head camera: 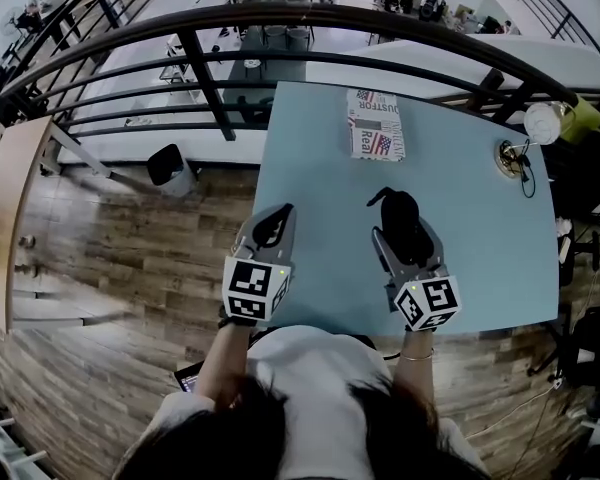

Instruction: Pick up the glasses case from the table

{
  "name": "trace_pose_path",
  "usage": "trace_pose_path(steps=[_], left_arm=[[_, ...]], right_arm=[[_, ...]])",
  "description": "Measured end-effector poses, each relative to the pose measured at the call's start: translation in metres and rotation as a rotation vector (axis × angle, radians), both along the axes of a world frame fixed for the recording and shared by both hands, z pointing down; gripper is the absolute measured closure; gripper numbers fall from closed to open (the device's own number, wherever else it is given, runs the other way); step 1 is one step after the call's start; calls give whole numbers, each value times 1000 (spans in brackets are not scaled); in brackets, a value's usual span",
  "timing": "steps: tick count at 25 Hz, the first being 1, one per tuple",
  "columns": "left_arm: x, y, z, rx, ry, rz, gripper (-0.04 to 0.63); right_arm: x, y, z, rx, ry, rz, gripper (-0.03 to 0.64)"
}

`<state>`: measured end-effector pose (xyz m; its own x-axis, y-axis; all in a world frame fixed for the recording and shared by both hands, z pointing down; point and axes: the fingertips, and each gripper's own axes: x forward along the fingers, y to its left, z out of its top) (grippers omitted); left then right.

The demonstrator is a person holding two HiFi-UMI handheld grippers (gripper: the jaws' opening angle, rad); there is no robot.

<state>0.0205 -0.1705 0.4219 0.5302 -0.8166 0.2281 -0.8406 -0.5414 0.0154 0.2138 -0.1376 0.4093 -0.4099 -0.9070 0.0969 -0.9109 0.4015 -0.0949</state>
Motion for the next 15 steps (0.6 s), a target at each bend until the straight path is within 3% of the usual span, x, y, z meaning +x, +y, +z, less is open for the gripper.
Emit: trace_pose_path(steps=[15], left_arm=[[-6, -7, 2, -6, 14, -16, 538]], right_arm=[[-4, -10, -1, 2, 9, -20, 295]])
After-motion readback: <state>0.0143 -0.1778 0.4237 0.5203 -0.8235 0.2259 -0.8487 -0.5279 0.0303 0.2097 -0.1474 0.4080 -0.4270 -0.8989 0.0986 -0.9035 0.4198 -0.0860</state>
